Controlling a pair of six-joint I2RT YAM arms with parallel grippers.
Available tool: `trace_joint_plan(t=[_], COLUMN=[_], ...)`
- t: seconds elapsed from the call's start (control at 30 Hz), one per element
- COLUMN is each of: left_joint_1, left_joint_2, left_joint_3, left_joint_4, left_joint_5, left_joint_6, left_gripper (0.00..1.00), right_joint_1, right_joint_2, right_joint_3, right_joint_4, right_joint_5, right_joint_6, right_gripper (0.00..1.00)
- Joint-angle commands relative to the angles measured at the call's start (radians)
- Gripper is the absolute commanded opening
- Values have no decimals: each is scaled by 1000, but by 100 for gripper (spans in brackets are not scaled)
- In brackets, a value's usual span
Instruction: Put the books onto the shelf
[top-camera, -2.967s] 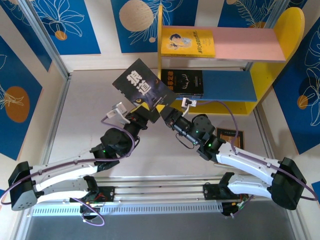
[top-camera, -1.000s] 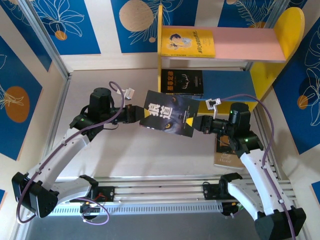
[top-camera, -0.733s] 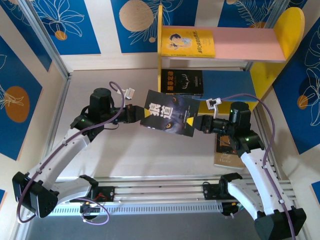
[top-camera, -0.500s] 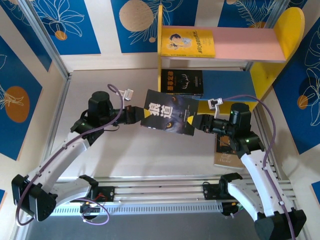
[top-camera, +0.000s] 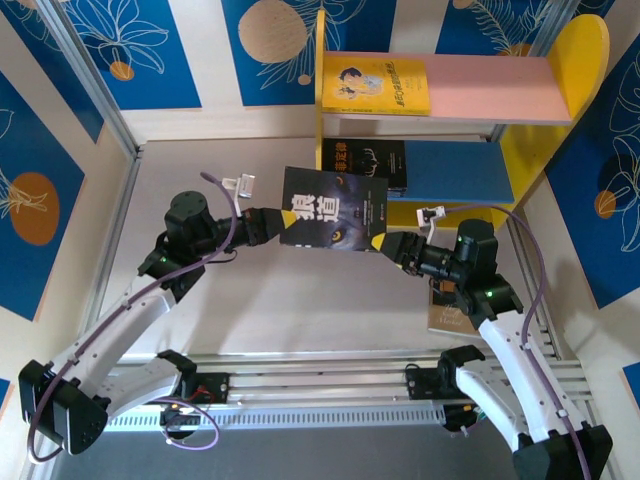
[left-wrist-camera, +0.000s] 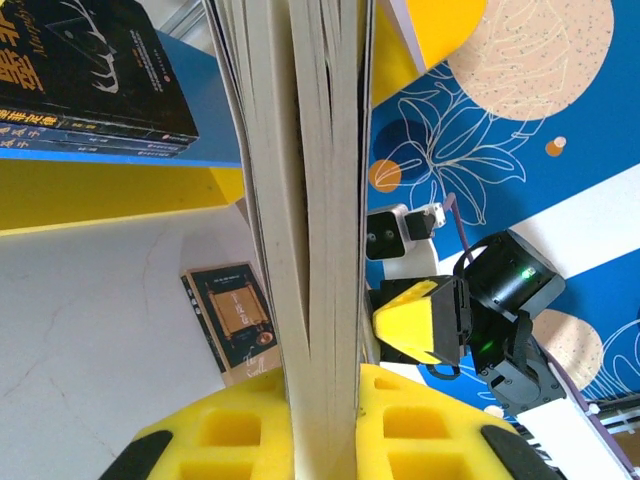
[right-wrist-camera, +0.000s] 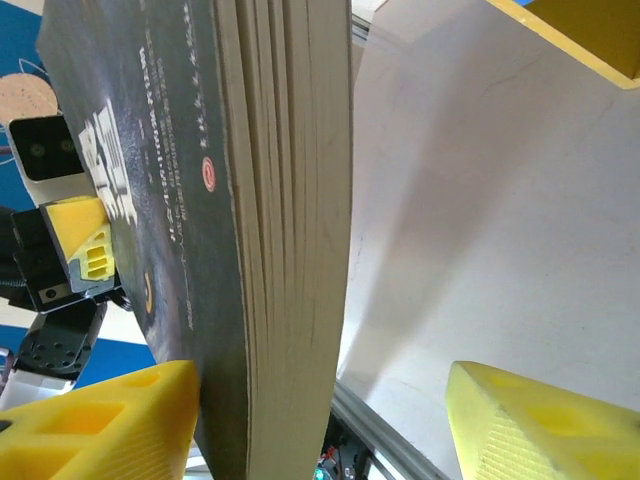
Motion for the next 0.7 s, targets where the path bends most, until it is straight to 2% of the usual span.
trace_joint_plan(t=[0.0, 0.43, 0.57, 0.67], left_joint_1=[1, -40, -50, -51], left_joint_2=[-8, 74, 97, 95], left_joint_3=[-1, -65, -59, -51], left_joint_4=[175, 346, 357, 335], left_joint_5=[0, 0, 2, -4], left_joint_6=[-39, -116, -118, -108], left_gripper=[0, 0, 0, 0], right_joint_1=[11, 18, 12, -2], right_joint_2=[-3, 54, 68, 62], right_joint_3=[-7, 53, 84, 128], right_joint_4=[51, 102, 91, 44], right_joint_5=[6, 21, 13, 6], right_joint_6=[41, 28, 3, -40], right_gripper=[64, 38, 17, 11])
